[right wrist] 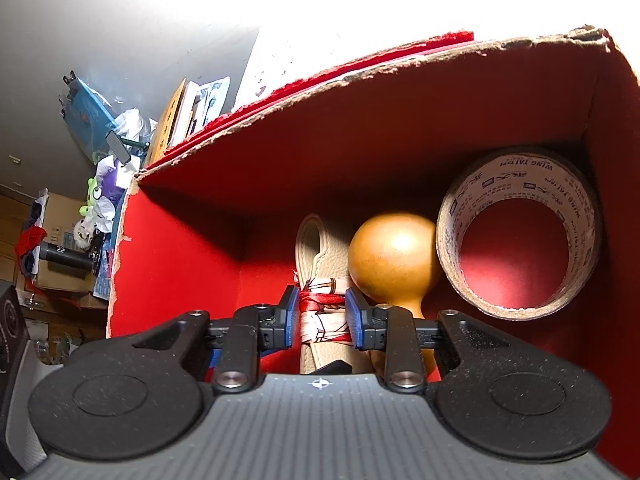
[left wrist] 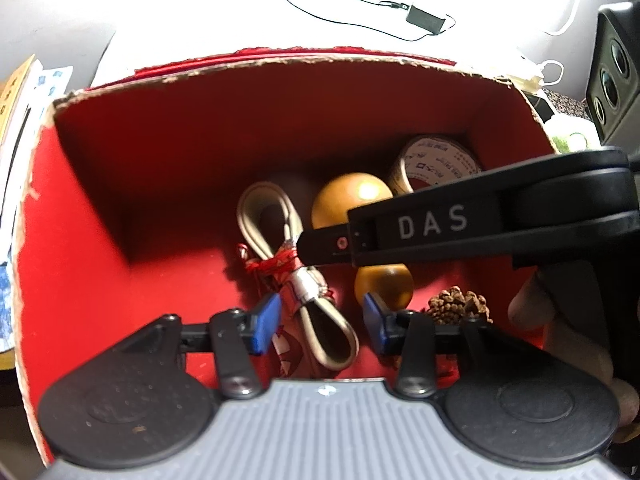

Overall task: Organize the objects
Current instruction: 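Lower the strap onto the box floor beside the gourd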

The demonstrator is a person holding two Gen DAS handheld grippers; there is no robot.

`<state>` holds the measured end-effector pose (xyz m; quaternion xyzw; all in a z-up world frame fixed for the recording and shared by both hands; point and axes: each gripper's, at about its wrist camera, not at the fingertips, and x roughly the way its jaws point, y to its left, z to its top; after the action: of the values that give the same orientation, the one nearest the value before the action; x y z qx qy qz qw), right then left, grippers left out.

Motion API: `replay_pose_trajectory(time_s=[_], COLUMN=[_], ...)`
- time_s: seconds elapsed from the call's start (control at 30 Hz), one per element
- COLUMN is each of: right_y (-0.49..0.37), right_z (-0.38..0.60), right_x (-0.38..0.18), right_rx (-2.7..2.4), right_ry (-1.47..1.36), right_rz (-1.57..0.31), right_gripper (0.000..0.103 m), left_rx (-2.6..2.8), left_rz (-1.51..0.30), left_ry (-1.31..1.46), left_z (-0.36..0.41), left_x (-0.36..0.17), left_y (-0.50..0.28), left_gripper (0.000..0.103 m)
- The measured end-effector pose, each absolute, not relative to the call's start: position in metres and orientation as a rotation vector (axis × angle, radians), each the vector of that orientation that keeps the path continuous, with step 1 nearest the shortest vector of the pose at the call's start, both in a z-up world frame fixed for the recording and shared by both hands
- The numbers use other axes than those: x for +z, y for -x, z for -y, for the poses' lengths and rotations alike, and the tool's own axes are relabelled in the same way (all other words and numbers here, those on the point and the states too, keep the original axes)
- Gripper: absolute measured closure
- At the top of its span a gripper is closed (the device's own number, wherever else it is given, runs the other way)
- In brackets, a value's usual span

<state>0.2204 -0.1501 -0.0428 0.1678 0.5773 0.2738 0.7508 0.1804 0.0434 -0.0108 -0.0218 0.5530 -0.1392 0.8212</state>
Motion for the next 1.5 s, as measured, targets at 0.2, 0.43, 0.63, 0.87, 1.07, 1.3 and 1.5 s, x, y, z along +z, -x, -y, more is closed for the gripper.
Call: replay_pose_trajectory(time_s=[0.2, 0.43, 0.63, 0.87, 1.07, 1.3, 1.5], right_y=[-0.219, -0.22, -0.22, -0.222, -0.221, -0.219, -0.221], right_z=[0.148, 0.144, 0.144, 0.144, 0.146, 0.147, 0.147], right_x=[-0.041, -0.042, -0.042, -0.042, -0.043, -0.041, -0.042], right_rx=[0.593, 0.592, 0.59, 0.586, 0.581, 0.56, 0.565], right_ry=[-0.352, -0.353, -0.352, -0.353, -0.361, -0.359, -0.358], right_rz=[-1.249, -1.242, -1.24, -1.233, -1.224, -1.19, -1.189], right_gripper=[0.073, 0.073, 0.073, 0.073, 0.073, 0.073, 0.073], left_rx=[-0.261, -0.225, -0.186, -0.174, -0.156, -0.141, -0.164], left_rz=[-1.187, -1.196, -1.183, -1.178, -1.17, -1.152, -1.149], left_ry=[0.038, 0.013, -0.026, -0.022, -0.03, -0.043, -0.042], left_z=[-0.042, -0.038, -0.031, -0.029, -0.028, -0.026, -0.026], left_x=[-0.015, -0.016, -0.016, -0.018, -0.017, -0.017, -0.017], left_y=[-0.183, -0.183, -0.183, -0.183, -0.181, -0.182, -0.183], left_gripper=[0.055, 0.045, 0.039, 0.039, 0.034, 0.033, 0.032])
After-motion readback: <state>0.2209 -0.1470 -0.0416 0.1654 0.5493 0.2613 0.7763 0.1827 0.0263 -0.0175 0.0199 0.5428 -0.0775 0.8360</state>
